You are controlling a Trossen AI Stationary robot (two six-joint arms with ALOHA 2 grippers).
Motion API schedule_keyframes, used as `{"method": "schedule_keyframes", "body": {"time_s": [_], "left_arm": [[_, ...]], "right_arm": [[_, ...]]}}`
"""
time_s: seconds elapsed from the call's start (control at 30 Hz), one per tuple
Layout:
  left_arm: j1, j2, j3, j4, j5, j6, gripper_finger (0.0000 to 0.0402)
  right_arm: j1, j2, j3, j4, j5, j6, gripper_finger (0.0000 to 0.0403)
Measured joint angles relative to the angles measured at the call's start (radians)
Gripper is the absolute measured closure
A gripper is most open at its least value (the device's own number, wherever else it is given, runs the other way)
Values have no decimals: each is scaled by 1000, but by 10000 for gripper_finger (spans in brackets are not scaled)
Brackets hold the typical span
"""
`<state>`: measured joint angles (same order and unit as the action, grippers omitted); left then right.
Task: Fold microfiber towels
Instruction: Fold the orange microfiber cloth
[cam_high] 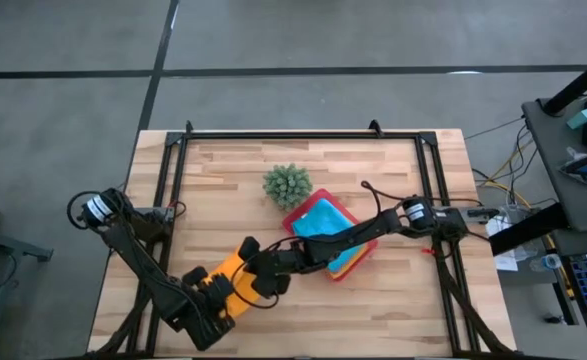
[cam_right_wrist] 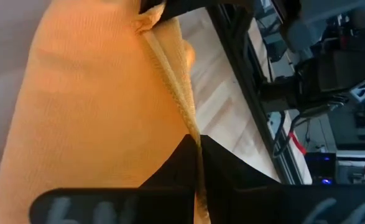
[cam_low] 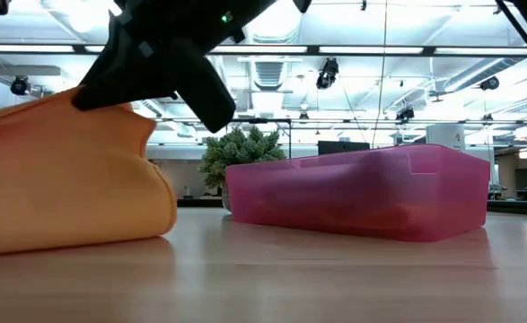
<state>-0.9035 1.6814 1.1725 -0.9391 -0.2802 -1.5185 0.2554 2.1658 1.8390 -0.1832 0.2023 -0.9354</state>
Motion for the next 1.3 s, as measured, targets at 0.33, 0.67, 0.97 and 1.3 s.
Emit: {"method": "schedule_keyframes", "body": {"time_s": [0.33,0.67,0.97,1.3], "left_arm": [[-1,0,-1,-36,14,-48,401],[-2,1,-3,-116,38,-124,376],[-2,1,-3,-137,46,-128,268],[-1,-1,-2,-149,212,-148,231]], "right_arm": [[-24,8,0,52,-61,18,394],[-40,78,17,127,-11,30,394],[-65,82,20,137,-9,124,358],[-81,77,20,154,-12,161,304]]}}
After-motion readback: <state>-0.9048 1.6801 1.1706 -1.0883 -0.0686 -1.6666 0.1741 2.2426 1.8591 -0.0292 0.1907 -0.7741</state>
